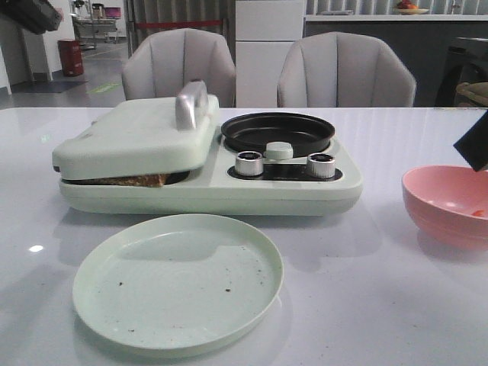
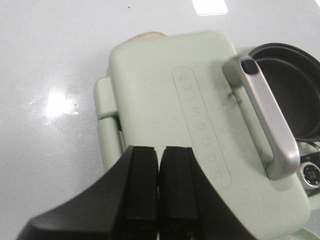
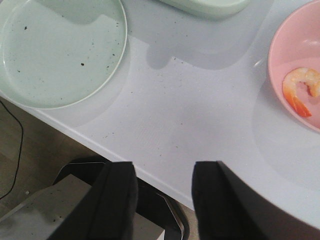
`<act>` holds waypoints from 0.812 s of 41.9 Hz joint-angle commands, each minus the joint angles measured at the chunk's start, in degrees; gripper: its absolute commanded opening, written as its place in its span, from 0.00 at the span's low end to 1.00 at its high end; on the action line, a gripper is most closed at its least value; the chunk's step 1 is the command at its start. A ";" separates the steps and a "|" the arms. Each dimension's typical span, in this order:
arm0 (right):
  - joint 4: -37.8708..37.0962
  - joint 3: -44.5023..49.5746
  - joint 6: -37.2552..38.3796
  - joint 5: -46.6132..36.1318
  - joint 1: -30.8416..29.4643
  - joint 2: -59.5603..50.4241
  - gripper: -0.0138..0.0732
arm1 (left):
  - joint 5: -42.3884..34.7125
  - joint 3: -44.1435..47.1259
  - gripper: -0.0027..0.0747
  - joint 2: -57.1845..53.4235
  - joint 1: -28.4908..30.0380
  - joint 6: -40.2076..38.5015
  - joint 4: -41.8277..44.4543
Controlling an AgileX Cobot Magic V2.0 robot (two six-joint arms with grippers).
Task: Make breakfast with bread and shrimp
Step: 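Release the lid handle and raise the left gripper away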
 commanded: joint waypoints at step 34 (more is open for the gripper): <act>0.16 -1.63 -0.28 -2.46 -0.25 -1.12 0.61 | -6.19 26.77 0.18 -28.69 -37.89 -3.74 12.10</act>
